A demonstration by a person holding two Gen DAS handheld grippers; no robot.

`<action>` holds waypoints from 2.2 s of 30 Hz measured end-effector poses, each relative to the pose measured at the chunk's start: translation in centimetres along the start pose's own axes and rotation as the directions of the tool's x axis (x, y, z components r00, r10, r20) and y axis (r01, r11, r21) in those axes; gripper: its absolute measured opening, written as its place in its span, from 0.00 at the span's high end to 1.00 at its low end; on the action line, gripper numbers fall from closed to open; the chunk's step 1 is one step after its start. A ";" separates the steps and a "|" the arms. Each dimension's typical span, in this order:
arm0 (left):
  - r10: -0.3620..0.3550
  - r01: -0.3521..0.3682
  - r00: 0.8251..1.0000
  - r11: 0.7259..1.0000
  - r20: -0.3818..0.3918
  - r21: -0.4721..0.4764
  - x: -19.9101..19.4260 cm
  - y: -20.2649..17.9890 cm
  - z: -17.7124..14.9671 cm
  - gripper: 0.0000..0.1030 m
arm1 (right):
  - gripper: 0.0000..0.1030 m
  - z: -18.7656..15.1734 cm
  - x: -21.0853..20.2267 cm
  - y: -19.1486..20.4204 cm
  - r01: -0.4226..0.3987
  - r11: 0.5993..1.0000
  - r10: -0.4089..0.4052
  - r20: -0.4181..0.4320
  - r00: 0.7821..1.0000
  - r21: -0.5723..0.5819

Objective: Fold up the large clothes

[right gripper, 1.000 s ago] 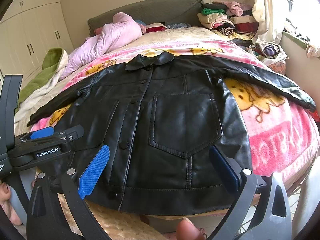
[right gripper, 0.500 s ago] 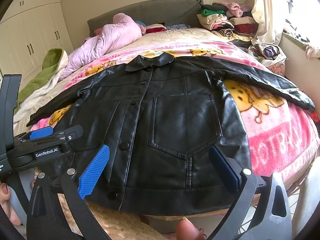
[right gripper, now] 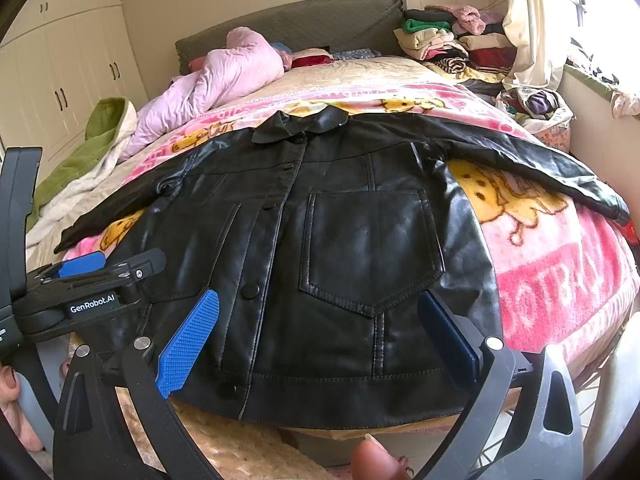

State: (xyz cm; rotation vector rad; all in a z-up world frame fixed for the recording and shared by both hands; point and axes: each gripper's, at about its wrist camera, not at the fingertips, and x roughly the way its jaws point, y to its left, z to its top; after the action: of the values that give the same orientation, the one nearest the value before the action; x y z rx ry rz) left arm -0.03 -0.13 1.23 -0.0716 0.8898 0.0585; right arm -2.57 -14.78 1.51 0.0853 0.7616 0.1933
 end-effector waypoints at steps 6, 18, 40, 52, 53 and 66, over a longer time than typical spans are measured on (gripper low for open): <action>0.011 -0.011 1.000 1.000 0.012 -0.005 -0.4 0.4 0.0 0.09 | 0.04 0.0 0.1 0.5 -0.005 1.000 0.005 0.001 1.000 -0.008; 0.023 -0.023 0.999 1.000 0.027 -0.008 -0.7 0.8 -0.3 0.09 | 0.04 0.4 0.1 1.1 -0.018 1.000 0.018 -0.006 1.000 -0.020; 0.061 -0.056 0.995 0.996 0.084 -0.066 -0.6 3.8 4.8 0.09 | 0.04 4.8 1.5 1.6 -0.053 0.998 0.054 0.028 0.998 -0.033; 0.053 -0.041 0.991 0.994 0.124 -0.101 0.2 5.5 9.6 0.09 | 0.04 8.3 3.2 -0.9 -0.084 0.992 0.080 0.044 0.996 0.094; 0.052 -0.039 0.991 0.994 0.125 -0.102 0.3 5.6 9.9 0.09 | 0.04 8.6 3.2 -1.1 -0.086 0.991 0.081 0.057 0.995 0.100; 0.085 -0.066 0.984 0.990 0.153 -0.122 1.7 6.5 16.7 0.09 | 0.04 13.8 3.1 -5.4 -0.042 0.985 0.014 0.166 0.986 0.165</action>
State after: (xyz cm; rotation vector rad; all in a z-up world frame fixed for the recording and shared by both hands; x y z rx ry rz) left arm 13.43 7.78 10.18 -0.1404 0.7294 0.1852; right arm 9.95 -19.54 8.62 0.2696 0.6115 0.1464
